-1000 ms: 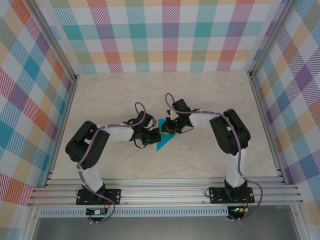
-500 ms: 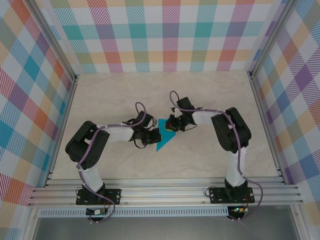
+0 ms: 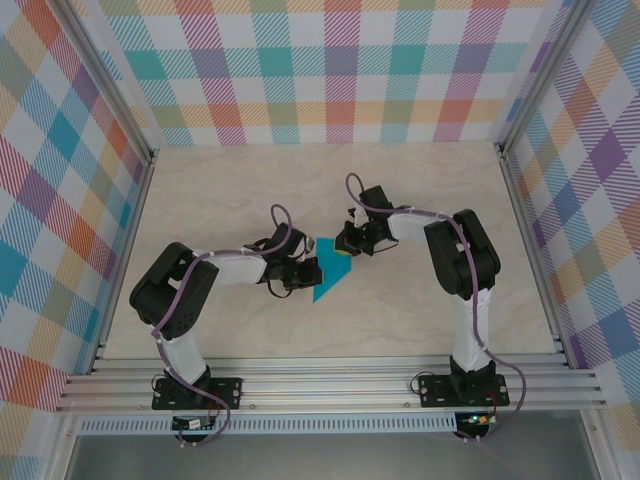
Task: Fold a paper plane with a square sheet of paper (pick it up from the middle)
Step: Fourth fold the wing at the center of the table.
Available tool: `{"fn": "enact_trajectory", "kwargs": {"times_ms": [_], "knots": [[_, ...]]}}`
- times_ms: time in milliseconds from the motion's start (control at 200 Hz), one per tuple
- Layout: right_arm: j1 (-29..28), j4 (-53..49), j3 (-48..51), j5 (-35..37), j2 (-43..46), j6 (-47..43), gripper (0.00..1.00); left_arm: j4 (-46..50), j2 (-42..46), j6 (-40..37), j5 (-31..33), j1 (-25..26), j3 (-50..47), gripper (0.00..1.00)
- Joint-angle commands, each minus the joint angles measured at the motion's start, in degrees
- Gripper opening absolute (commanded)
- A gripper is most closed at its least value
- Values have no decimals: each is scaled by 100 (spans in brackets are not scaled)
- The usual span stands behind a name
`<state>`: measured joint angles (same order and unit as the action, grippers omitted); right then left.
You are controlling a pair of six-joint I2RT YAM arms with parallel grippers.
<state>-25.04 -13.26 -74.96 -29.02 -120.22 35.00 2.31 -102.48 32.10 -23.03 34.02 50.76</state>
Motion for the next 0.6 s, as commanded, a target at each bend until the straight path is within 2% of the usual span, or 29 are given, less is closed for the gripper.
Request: {"fn": "enact_trajectory", "kwargs": {"times_ms": [0,595], "knots": [[289,2,-210,851,-258,-216,2,1189,-159,-129,228,17,-412,0],[450,-597,-982,969,-468,-389,3,1213,-134,-163,213,17,-409,0]]}}
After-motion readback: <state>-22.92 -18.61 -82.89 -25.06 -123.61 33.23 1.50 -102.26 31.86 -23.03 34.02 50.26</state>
